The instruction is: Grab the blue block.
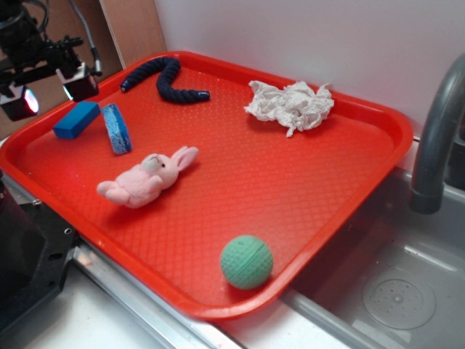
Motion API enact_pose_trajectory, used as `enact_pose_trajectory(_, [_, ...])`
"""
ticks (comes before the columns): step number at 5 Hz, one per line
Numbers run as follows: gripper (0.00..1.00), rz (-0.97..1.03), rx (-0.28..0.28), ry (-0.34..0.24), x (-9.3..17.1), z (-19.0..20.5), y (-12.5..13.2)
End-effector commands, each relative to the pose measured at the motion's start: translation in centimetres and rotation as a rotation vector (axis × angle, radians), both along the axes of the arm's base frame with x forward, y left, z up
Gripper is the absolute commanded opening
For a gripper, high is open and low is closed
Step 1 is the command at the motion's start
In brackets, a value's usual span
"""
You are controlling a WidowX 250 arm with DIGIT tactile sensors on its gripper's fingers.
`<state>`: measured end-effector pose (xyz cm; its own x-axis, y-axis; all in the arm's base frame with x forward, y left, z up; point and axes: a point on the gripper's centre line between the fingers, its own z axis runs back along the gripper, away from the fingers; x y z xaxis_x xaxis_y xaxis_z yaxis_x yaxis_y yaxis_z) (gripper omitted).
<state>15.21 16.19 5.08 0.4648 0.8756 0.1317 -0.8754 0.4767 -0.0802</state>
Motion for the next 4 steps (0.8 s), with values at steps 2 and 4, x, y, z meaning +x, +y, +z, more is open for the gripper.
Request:
enact_pose_trajectory(2, [1.00, -0.068, 0.040, 0.038, 2.0, -3.1, -0.1])
enact_pose_trajectory(4, [1.00, -0.112, 0.032, 0.042, 3.8, -3.7, -2.6])
